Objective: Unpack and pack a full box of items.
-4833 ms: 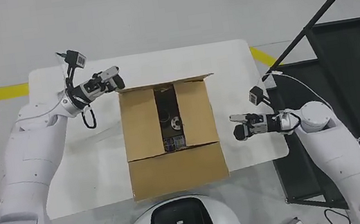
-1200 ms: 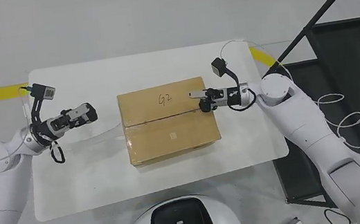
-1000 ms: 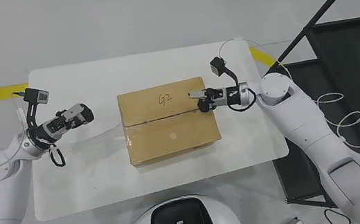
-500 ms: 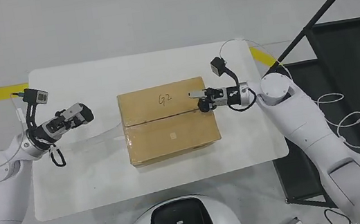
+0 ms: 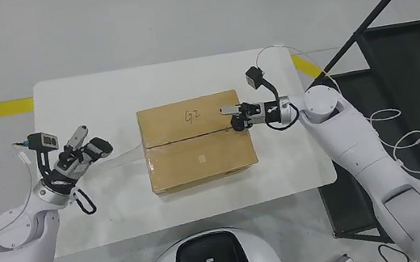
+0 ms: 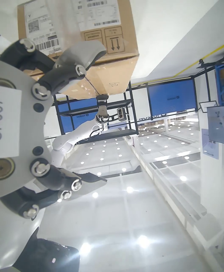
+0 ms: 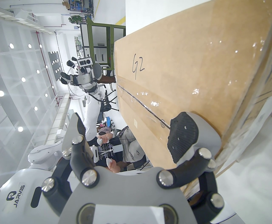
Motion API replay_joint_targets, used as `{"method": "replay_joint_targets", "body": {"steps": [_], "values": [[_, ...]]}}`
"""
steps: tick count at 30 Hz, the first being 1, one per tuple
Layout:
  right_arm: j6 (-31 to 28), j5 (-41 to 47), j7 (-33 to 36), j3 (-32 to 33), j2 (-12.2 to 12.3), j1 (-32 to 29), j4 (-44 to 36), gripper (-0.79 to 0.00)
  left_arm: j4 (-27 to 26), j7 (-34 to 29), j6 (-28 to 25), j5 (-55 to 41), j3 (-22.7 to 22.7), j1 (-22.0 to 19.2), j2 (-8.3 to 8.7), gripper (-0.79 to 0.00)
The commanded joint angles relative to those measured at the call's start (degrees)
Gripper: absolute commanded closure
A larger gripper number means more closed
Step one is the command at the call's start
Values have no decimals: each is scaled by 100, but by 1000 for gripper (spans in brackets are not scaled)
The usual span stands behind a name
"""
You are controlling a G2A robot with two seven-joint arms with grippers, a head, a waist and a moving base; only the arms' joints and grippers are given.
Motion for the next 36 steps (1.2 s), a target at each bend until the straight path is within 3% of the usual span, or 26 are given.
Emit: {"method": "replay_joint_targets", "body": {"steps": [1,5,7,19,25,36], "values": [[0,0,0,0,0,0,0,-785,-157,178,19,-23,-26,256,-9,-785],[0,0,0,0,0,0,0,-785,-328,309,59,-185,-45,525,-38,-785],[0,0,0,0,0,0,0,-785,-345,-102,131,-194,10,457,-38,-785],[0,0,0,0,0,0,0,-785,-342,-65,157,-203,10,463,-40,-785],[0,0,0,0,0,0,0,-785,-511,856,355,-311,120,736,-129,-785],[0,0,0,0,0,0,0,-785,-431,1769,-538,-1134,490,1353,-380,-785]]}}
